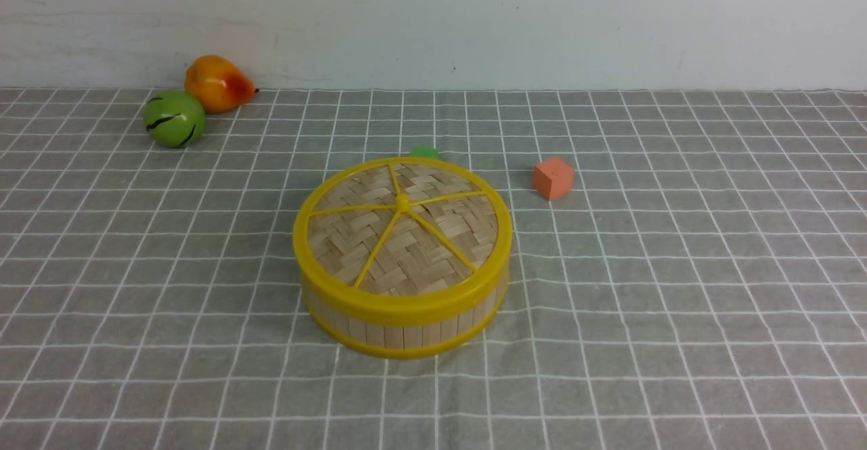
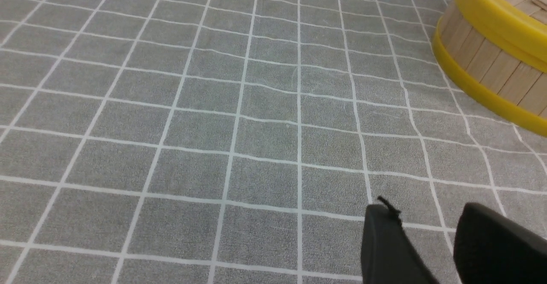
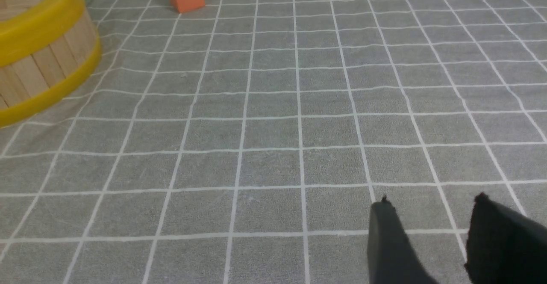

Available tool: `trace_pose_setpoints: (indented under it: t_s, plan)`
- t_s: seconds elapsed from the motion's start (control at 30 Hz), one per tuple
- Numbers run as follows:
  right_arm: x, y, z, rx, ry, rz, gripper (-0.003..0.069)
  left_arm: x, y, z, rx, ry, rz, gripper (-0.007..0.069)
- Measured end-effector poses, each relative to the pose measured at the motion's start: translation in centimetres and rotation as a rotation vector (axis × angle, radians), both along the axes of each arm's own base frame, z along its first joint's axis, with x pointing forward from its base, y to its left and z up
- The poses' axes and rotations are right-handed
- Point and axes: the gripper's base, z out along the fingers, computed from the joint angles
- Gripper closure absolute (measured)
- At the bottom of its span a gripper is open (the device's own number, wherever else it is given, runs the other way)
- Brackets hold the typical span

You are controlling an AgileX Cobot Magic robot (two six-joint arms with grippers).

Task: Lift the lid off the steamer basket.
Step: Use the left arm to lift the lid of the steamer

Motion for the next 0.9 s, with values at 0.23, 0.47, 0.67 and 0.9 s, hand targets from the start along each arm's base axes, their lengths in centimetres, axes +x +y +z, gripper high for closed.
trace_pose_setpoints:
  t_s: [0.23, 0.47, 0.67, 0.9]
  plan:
    - [0.0, 0.0, 0.0, 0.000, 0.000, 0.000, 0.0417, 0.4, 0.0, 2.6, -0.007, -0.288, 0.000, 0.0386]
    - [0.0, 0.0, 0.0, 0.000, 0.000, 0.000, 0.0417, -0.2, 0.0, 6.3, -0.016, -0.707, 0.000, 0.0386]
    - [0.0, 0.0, 0.0, 0.000, 0.000, 0.000, 0.0417, -1.5, 0.1, 8.4, -0.105, -0.972, -0.010, 0.0386]
    - [0.0, 0.0, 0.0, 0.000, 0.000, 0.000, 0.0417, -1.6, 0.0, 10.3, -0.342, -0.885, -0.045, 0.0422]
